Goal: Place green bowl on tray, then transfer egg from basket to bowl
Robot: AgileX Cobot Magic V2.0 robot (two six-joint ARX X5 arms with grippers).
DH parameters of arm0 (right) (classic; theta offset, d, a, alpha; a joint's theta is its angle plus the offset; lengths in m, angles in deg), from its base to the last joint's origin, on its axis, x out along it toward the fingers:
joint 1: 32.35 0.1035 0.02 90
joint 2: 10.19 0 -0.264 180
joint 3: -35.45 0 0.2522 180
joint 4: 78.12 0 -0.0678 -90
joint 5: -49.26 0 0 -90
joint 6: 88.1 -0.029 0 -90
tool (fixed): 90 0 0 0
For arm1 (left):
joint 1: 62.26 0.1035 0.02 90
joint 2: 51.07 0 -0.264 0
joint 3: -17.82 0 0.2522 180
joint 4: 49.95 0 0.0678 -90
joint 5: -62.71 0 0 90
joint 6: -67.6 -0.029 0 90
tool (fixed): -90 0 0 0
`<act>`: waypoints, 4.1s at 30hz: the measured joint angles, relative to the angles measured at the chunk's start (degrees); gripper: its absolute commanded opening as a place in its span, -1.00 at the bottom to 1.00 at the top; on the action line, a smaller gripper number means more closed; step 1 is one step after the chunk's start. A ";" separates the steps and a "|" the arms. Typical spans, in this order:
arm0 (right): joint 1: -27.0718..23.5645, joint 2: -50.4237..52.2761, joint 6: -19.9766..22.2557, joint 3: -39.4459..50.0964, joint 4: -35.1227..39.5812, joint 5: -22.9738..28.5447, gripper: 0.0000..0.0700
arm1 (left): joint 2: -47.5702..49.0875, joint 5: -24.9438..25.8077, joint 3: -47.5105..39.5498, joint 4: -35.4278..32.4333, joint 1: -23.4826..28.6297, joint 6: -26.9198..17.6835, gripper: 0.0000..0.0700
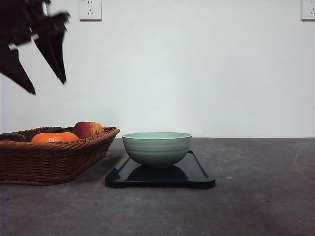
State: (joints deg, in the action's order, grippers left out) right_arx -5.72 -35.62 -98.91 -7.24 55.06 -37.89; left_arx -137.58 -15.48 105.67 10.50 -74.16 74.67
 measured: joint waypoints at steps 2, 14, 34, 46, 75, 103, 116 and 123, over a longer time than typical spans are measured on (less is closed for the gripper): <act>0.00 0.00 0.00 0.00 0.00 0.00 -0.44 | -2.22 -0.45 0.02 -0.97 0.00 0.00 0.26; 0.00 -0.07 0.00 0.00 0.02 0.39 -0.44 | -10.87 -4.67 0.16 -10.66 0.00 1.22 0.26; 0.00 -0.07 0.02 0.00 -0.39 1.68 -0.45 | -17.44 -5.98 0.22 -14.56 0.00 4.25 0.26; 0.00 -0.07 0.02 0.00 -0.41 1.68 -0.44 | -18.93 -5.97 0.24 -14.35 0.00 4.37 0.21; 0.00 -0.07 0.01 0.00 -0.42 1.68 -0.45 | -17.69 -5.98 0.64 -10.48 0.00 5.20 -0.51; 0.00 -0.07 0.02 0.00 -0.39 1.68 -0.44 | 2.51 2.04 0.63 -21.36 -6.70 3.21 -0.50; 0.00 -0.07 0.02 0.00 -0.35 1.68 -0.45 | -4.58 -2.39 0.63 -33.25 -18.21 0.82 -0.50; 0.00 -0.07 0.02 0.00 -0.33 1.68 -0.44 | -10.20 -7.53 0.63 -36.11 -21.34 -0.17 -0.50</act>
State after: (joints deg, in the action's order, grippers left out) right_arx -5.72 -35.69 -98.89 -7.24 54.73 -36.21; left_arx -147.78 -23.01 106.30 -25.60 -95.49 74.50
